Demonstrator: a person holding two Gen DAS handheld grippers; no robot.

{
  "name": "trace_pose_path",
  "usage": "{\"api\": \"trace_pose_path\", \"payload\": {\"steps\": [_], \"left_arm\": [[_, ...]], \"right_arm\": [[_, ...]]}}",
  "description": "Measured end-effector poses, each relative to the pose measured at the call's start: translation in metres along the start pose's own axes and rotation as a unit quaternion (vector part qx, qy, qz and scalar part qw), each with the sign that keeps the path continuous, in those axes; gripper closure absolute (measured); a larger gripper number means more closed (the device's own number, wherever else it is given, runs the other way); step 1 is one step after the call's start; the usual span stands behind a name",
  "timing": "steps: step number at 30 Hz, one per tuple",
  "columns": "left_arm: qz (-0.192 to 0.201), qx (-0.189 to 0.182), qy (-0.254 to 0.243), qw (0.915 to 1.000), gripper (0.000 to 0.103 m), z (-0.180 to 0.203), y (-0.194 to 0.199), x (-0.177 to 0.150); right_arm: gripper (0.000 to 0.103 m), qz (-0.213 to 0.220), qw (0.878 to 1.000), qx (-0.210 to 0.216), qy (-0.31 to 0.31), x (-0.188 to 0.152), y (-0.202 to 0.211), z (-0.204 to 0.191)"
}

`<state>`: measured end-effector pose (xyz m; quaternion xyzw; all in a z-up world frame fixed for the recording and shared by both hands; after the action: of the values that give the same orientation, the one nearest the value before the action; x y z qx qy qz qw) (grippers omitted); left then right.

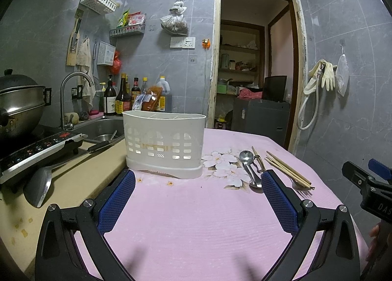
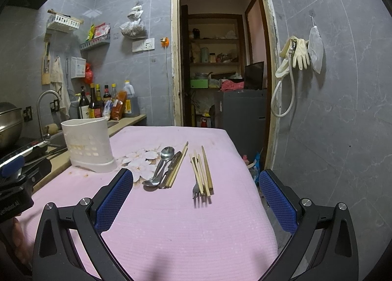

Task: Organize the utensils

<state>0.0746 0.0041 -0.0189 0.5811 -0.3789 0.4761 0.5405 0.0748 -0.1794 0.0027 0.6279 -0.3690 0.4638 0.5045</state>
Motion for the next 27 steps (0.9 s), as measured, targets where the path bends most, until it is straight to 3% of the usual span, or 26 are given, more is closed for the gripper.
{"api": "trace_pose_path", "payload": {"steps": [27], "left_arm": [[0.001,0.0,0.0,1.0,0.002,0.0002,0.0006,-0.0003]], "right_arm": [[0.0,0.0,1.0,0.001,0.001,0.0008,-0.0004,0.0013]]}}
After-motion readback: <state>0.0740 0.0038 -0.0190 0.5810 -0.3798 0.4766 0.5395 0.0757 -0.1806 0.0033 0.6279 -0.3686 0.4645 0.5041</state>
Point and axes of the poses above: each gripper's, at about its wrist camera, not at the fingertips, and y roughly against the way its jaws point, z to its right, x to its top, the point moved 8 cm from there along -y, roughly the way its jaws point, and after that the axes turned 8 degrees about x, right-handed, at the moved point
